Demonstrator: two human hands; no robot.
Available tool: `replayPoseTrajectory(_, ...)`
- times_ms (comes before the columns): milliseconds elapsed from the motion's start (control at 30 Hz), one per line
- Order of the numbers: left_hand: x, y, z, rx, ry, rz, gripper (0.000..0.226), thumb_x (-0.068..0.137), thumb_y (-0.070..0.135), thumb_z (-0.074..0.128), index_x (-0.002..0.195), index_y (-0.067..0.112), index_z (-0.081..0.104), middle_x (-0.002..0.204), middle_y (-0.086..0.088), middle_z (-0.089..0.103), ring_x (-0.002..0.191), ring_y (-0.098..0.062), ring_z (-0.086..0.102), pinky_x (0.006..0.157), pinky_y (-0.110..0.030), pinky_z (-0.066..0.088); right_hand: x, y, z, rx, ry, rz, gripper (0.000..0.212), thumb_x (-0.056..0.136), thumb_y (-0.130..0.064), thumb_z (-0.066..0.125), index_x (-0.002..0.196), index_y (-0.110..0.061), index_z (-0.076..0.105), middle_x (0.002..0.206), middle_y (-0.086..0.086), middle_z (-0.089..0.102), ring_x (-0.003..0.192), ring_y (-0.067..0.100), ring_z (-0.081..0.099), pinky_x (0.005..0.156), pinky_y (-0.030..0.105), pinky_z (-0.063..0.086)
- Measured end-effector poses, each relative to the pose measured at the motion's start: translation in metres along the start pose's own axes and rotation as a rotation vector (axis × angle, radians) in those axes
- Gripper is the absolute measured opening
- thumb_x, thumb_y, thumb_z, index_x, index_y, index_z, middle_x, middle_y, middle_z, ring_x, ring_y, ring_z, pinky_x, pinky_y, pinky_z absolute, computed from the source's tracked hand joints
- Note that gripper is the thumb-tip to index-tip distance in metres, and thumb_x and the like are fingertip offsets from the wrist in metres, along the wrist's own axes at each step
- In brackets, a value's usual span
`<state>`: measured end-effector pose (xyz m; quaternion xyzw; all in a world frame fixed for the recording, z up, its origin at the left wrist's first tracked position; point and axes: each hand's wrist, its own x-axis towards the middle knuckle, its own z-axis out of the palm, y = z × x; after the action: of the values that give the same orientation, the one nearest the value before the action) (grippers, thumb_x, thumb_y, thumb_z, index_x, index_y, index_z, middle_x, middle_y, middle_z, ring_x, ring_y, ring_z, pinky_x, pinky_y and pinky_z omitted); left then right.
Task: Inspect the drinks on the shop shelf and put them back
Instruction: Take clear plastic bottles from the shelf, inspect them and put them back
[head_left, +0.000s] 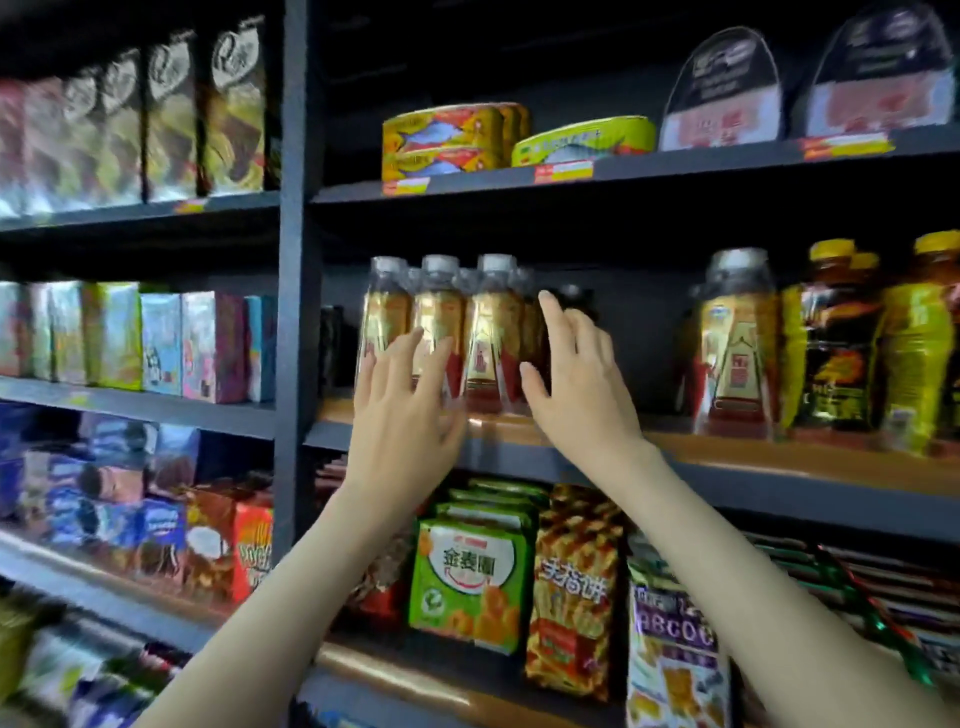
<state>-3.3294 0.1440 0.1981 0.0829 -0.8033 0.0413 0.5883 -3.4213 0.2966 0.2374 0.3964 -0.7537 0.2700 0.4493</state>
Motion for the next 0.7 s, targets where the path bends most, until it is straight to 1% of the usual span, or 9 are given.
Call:
replayPoseTrajectory(67, 0.012, -0.008, 0.018, -0.007, -0.004, 0.011, 0.058, 0.089, 0.04, 0.039, 0.138, 0.01, 0.047, 0.141, -0.021, 0.044, 0.13, -0.038, 0.041, 0.109, -0.055, 0.03, 0.014, 0.002, 0.014, -0.004, -0.025, 0.015, 0.071, 0.099, -0.038, 0.044, 0.154, -0.025, 0.001, 0.155, 0.01, 0.022, 0.139, 0.03, 0.026, 0.106, 0.042, 0.037)
replayPoseTrajectory(133, 0.024, -0.015, 0.033, -0.03, -0.014, 0.029, 0.059, 0.089, 0.042, 0.041, 0.141, 0.014, 0.044, 0.145, -0.02, 0.041, 0.133, -0.037, 0.038, 0.11, -0.055, 0.028, 0.026, 0.003, 0.023, -0.001, -0.087, 0.02, 0.072, 0.1, -0.037, 0.043, 0.153, -0.032, -0.006, 0.157, 0.009, 0.015, 0.14, 0.032, 0.025, 0.105, 0.043, 0.038)
replayPoseTrajectory(233, 0.046, -0.029, 0.046, -0.066, 0.006, 0.069, 0.06, 0.091, 0.046, 0.042, 0.145, 0.02, 0.039, 0.15, -0.019, 0.036, 0.137, -0.033, 0.03, 0.112, -0.055, 0.025, 0.052, 0.008, 0.025, 0.066, -0.19, 0.092, 0.074, 0.102, -0.025, 0.039, 0.15, -0.037, -0.015, 0.161, 0.007, 0.005, 0.142, 0.035, 0.022, 0.106, 0.043, 0.035)
replayPoseTrajectory(333, 0.073, -0.038, 0.049, -0.102, 0.042, 0.145, 0.063, 0.092, 0.052, 0.038, 0.147, 0.02, 0.039, 0.153, -0.018, 0.032, 0.141, -0.034, 0.028, 0.115, -0.052, 0.014, 0.087, 0.026, 0.028, -0.05, -0.266, 0.228, 0.084, 0.101, -0.016, 0.041, 0.146, -0.041, -0.025, 0.161, 0.005, -0.009, 0.146, 0.036, 0.008, 0.111, 0.047, 0.032)
replayPoseTrajectory(400, 0.089, -0.037, 0.054, -0.102, 0.064, 0.248, 0.066, 0.091, 0.055, 0.038, 0.148, 0.021, 0.038, 0.155, -0.017, 0.028, 0.144, -0.033, 0.022, 0.116, -0.053, 0.008, 0.106, 0.039, 0.035, -0.143, -0.302, 0.345, 0.09, 0.098, -0.012, 0.045, 0.145, -0.042, -0.025, 0.161, 0.003, -0.016, 0.147, 0.034, 0.001, 0.112, 0.05, 0.03)
replayPoseTrajectory(467, 0.105, -0.031, 0.061, -0.101, 0.074, 0.342, 0.068, 0.091, 0.055, 0.038, 0.149, 0.021, 0.036, 0.157, -0.016, 0.025, 0.146, -0.032, 0.018, 0.117, -0.056, 0.007, 0.118, 0.053, 0.044, -0.229, -0.328, 0.418, 0.091, 0.098, -0.011, 0.047, 0.146, -0.042, -0.024, 0.16, 0.003, -0.021, 0.147, 0.035, -0.003, 0.114, 0.054, 0.026)
replayPoseTrajectory(567, 0.12, -0.026, 0.073, -0.04, 0.096, 0.435, 0.07, 0.089, 0.057, 0.038, 0.148, 0.021, 0.038, 0.157, -0.017, 0.026, 0.146, -0.032, 0.02, 0.116, -0.058, 0.009, 0.123, 0.073, 0.055, -0.306, -0.392, 0.411, 0.1, 0.094, -0.014, 0.056, 0.145, -0.044, -0.024, 0.157, 0.001, -0.03, 0.147, 0.035, -0.012, 0.113, 0.061, 0.019)
replayPoseTrajectory(633, 0.124, -0.025, 0.078, -0.001, 0.092, 0.454, 0.07, 0.089, 0.059, 0.036, 0.146, 0.02, 0.043, 0.155, -0.017, 0.029, 0.145, -0.032, 0.024, 0.115, -0.059, 0.011, 0.123, 0.082, 0.063, -0.325, -0.413, 0.388, 0.105, 0.09, -0.016, 0.062, 0.145, -0.045, -0.023, 0.155, -0.001, -0.034, 0.146, 0.032, -0.017, 0.111, 0.063, 0.016)
replayPoseTrajectory(700, 0.124, -0.024, 0.081, 0.021, 0.105, 0.457, 0.068, 0.089, 0.058, 0.035, 0.143, 0.018, 0.048, 0.153, -0.018, 0.034, 0.143, -0.033, 0.029, 0.114, -0.059, 0.014, 0.125, 0.086, 0.07, -0.328, -0.434, 0.383, 0.103, 0.091, -0.021, 0.062, 0.146, -0.043, -0.022, 0.154, -0.001, -0.036, 0.146, 0.031, -0.019, 0.112, 0.063, 0.014)
